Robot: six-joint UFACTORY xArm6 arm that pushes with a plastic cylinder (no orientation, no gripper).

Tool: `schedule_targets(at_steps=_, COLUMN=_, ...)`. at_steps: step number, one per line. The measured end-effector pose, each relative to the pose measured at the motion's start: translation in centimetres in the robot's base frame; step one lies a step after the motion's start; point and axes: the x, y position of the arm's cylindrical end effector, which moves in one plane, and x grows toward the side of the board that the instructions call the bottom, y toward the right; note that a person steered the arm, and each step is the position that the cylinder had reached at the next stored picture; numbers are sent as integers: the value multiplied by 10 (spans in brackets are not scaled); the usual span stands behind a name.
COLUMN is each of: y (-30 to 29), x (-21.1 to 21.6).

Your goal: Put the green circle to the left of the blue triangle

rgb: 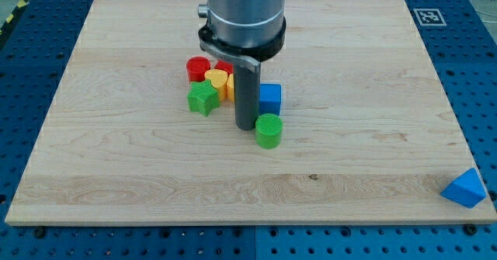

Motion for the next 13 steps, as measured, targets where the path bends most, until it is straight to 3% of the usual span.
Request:
schedule_targets(at_steps=3, y=80, x=43)
schedule_targets(at_steps=6, y=164, x=26)
schedule_targets(at_steps=10, y=192, x=62)
schedule_targets(at_steps=13, y=180, x=74)
